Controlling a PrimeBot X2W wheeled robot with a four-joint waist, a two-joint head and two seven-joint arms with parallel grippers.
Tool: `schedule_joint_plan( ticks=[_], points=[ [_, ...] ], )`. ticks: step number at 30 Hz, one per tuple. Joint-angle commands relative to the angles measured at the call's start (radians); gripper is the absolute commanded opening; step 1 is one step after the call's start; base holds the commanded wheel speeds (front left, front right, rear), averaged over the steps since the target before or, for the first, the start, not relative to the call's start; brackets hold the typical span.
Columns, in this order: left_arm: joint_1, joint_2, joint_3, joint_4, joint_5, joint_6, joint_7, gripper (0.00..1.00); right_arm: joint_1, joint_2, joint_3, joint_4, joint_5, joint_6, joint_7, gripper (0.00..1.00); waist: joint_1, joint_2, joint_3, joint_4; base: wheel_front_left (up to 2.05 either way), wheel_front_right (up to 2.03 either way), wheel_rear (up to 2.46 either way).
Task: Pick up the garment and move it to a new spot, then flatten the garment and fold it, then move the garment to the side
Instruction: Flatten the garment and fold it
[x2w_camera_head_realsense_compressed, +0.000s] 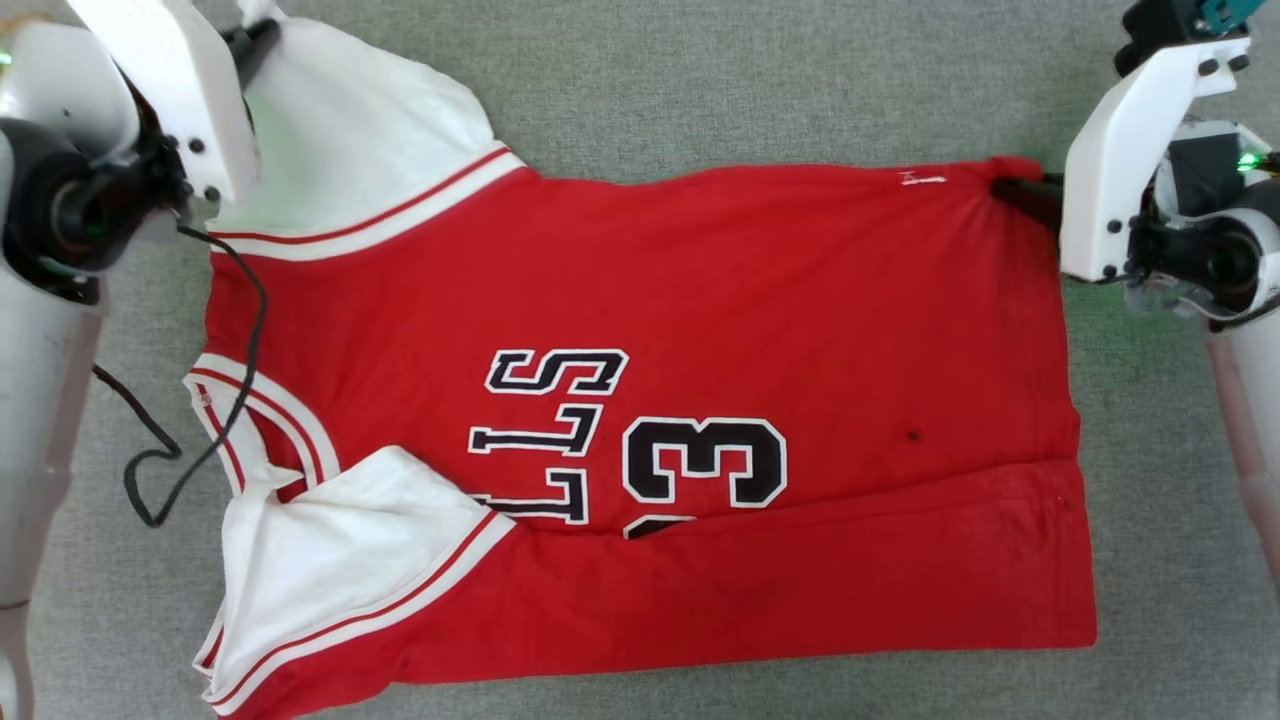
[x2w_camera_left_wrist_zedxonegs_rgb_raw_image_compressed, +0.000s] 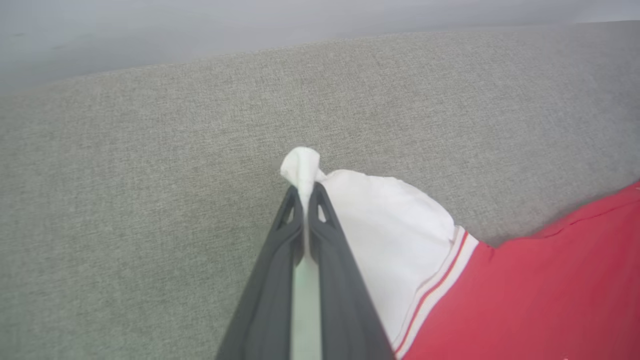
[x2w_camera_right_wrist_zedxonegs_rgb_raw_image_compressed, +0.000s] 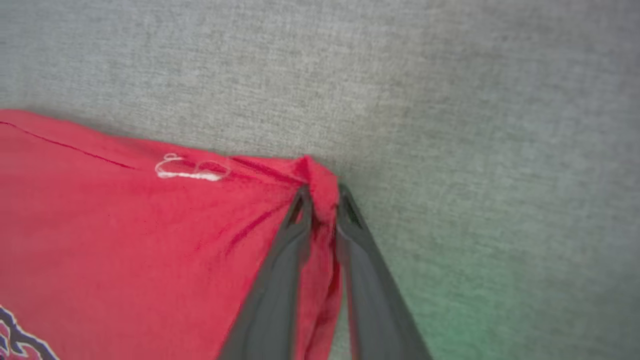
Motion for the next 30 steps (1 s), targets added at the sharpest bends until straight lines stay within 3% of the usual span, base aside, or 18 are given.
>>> schedule_joint_plan(
  ticks=[1,13,22,30],
  points=[
    [0.014,-0.001,0.000,0.002,-0.006,-0.004,-0.007,0.00,0.070,0.036,0.034,0.055,-0.004,-0.001,0.029,0.00,0.0000,0.0000,-0.004,0.002,0.00,0.00,0.00],
    [0.155,0.011,0.045,-0.024,-0.046,-0.013,-0.124,0.00,0.086,-0.035,0.042,-0.085,0.022,-0.001,-0.101,0.00,0.0000,0.0000,-0.159,0.015,0.00,0.00,0.00],
    [0.534,0.038,0.141,-0.155,-0.133,0.049,-0.253,0.00,0.350,-0.085,0.025,-0.230,0.057,-0.001,-0.183,0.00,0.0000,0.0000,-0.322,0.031,0.00,0.00,0.00],
    [0.879,-0.017,0.160,-0.238,-0.206,0.101,-0.321,0.00,0.598,-0.076,-0.048,-0.244,0.051,-0.001,-0.286,0.00,0.0000,0.0000,-0.399,0.045,0.00,0.00,0.00]
  ],
)
